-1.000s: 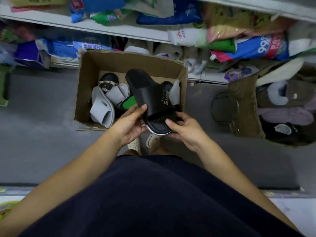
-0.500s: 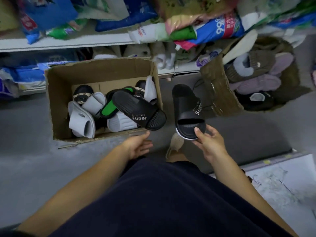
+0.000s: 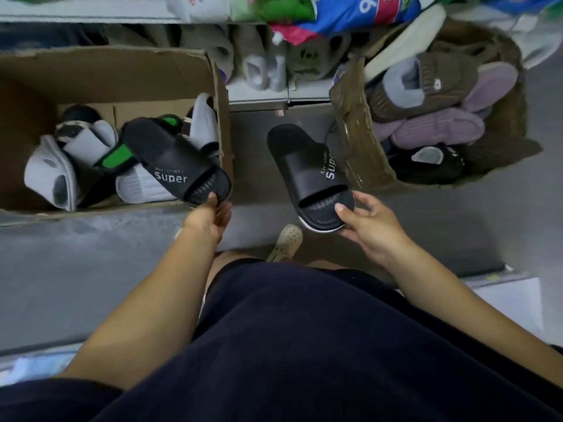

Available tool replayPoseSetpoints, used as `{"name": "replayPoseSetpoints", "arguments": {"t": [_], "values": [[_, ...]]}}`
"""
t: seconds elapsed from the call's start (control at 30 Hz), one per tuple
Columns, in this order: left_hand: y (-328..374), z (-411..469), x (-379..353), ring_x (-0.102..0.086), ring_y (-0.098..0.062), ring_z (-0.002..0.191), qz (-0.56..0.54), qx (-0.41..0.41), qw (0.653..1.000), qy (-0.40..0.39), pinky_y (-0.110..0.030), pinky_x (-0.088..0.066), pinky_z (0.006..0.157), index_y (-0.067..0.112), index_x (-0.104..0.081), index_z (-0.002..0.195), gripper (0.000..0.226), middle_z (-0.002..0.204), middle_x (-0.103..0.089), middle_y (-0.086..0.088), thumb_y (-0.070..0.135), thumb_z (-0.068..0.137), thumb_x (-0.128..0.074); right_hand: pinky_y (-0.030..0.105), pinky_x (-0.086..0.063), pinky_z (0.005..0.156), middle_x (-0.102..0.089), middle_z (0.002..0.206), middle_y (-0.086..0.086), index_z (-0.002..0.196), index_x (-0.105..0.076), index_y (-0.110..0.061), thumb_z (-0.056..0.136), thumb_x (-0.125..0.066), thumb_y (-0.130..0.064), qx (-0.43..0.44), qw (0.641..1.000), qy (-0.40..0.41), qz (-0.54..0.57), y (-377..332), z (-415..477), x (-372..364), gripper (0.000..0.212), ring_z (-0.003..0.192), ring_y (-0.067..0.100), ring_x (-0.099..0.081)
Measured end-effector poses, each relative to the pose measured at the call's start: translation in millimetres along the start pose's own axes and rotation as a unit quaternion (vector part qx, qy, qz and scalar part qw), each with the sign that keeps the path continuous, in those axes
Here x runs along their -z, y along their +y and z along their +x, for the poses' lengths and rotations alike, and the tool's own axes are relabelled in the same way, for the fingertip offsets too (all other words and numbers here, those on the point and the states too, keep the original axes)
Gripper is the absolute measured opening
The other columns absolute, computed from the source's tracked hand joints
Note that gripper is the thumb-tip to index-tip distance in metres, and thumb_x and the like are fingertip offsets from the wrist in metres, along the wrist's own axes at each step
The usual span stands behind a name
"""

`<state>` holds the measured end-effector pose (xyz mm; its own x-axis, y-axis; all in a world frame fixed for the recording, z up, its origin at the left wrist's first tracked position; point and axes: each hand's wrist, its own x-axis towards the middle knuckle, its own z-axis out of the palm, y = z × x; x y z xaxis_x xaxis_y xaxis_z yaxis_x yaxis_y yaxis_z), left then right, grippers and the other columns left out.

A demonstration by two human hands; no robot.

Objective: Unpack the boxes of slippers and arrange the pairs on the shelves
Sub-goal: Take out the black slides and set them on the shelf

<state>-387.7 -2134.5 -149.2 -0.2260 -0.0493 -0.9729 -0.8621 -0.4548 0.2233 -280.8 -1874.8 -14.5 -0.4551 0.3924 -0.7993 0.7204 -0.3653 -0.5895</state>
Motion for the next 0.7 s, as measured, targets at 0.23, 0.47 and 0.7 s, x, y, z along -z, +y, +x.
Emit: {"name": "replayPoseSetpoints", "arguments": {"t": [0.23, 0.47, 0.7], "values": [[-23, -115, -14, -0.070, -0.015, 0.090, -0.026, -0.073, 0.996, -0.032, -0.025, -0.054, 0.091, 0.007, -0.060, 0.104, 0.017, 0.097, -0.072, -0.011, 0.024, 0.102, -0.059, 0.026, -0.060, 0.066, -0.071, 0.115, 0.009, 0.138, -0.047, -0.015, 0.093, -0.066, -0.003, 0.039, 0.997, -0.065, 0.026, -42, 10, 25, 0.050, 0.101, 0.017, -0.070], [4, -238, -63, -0.077, -0.021, 0.092, -0.006, -0.214, 0.962, -0.171, -0.023, -0.061, 0.077, 0.009, -0.064, 0.118, 0.020, 0.108, -0.077, -0.011, 0.015, 0.100, -0.060, 0.029, -0.060, 0.072, -0.074, 0.115, 0.010, 0.137, -0.049, -0.013, 0.094, -0.063, -0.003, 0.155, 0.975, -0.109, 0.118, -113, -26, 20, 0.046, 0.102, 0.018, -0.071], [49, -329, -134, -0.074, -0.023, 0.101, 0.095, -0.374, 0.880, -0.277, -0.024, -0.059, 0.075, 0.010, -0.067, 0.113, 0.016, 0.111, -0.076, -0.010, 0.013, 0.099, -0.060, 0.032, -0.060, 0.083, -0.074, 0.118, 0.004, 0.139, -0.049, -0.016, 0.086, -0.066, -0.012, 0.305, 0.921, -0.110, 0.217, -191, -91, 31, 0.056, 0.110, 0.019, -0.070]]}}
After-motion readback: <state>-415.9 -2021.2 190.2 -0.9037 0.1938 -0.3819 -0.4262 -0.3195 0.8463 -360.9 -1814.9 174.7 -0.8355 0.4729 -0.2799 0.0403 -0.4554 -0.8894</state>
